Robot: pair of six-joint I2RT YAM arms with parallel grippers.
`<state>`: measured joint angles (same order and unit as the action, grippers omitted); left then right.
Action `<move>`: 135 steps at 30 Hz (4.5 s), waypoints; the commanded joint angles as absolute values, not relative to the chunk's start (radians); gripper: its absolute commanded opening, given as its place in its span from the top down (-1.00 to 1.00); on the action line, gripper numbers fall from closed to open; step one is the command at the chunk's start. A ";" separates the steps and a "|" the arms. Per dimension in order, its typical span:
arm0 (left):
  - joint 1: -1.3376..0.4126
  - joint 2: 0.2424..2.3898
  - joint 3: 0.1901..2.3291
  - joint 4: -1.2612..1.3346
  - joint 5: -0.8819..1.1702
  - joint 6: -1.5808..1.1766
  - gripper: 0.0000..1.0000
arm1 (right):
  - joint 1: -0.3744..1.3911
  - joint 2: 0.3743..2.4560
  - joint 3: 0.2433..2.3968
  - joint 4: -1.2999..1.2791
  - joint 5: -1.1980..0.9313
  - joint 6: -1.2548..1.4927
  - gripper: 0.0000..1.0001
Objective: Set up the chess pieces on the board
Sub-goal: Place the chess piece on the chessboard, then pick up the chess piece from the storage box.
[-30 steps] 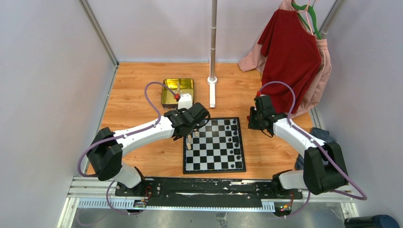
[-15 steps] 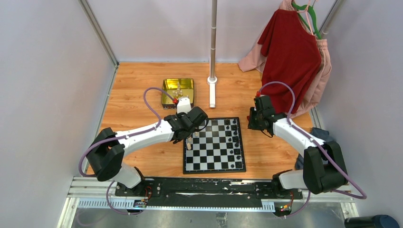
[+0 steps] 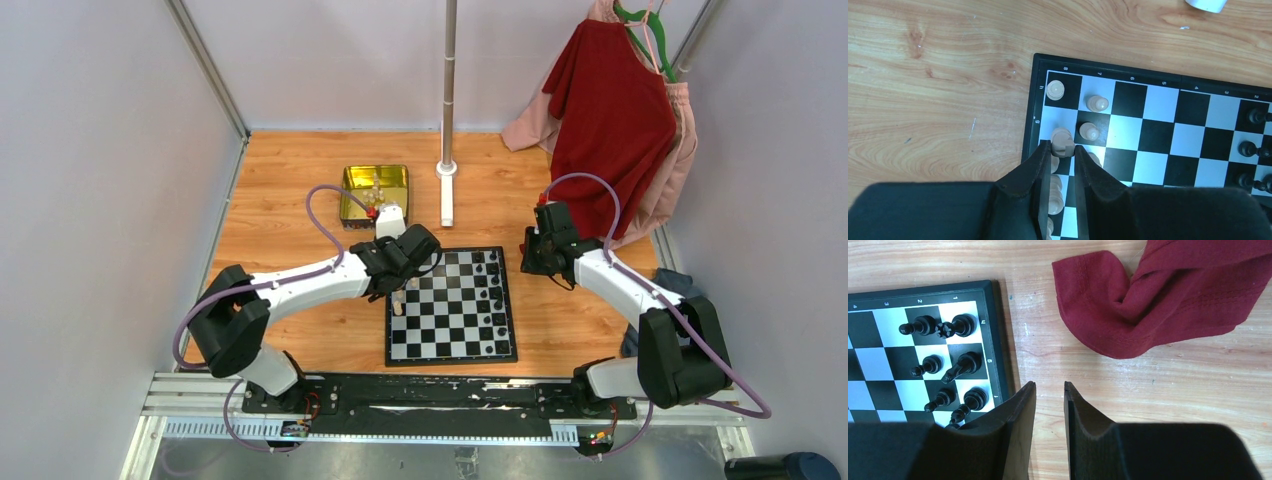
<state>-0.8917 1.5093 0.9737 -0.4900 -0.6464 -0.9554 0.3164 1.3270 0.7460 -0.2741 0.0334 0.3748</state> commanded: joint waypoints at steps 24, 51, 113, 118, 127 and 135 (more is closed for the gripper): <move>-0.894 1.626 1.012 -0.462 -0.697 -0.940 0.69 | 0.317 1.342 0.727 -0.267 0.016 0.365 0.37; -0.873 1.642 1.016 -0.465 -0.699 -0.919 0.41 | 0.318 1.353 0.731 -0.270 0.016 0.363 0.37; -0.302 2.013 1.602 -0.461 -0.357 -0.652 0.03 | 0.311 1.393 0.758 -0.282 0.042 0.347 0.38; -0.288 2.058 1.637 -0.460 -0.348 -0.651 0.04 | 0.312 1.422 0.769 -0.278 0.040 0.350 0.38; -0.270 2.097 1.651 -0.453 -0.330 -0.653 0.05 | 0.311 1.453 0.782 -0.272 0.038 0.352 0.38; -0.266 2.123 1.667 -0.457 -0.327 -0.656 0.06 | 0.310 1.466 0.792 -0.275 0.038 0.354 0.38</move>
<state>-0.2752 2.0995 1.6363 -0.4644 -0.3347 -0.6609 0.3164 1.4563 0.7654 -0.2619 0.0273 0.3588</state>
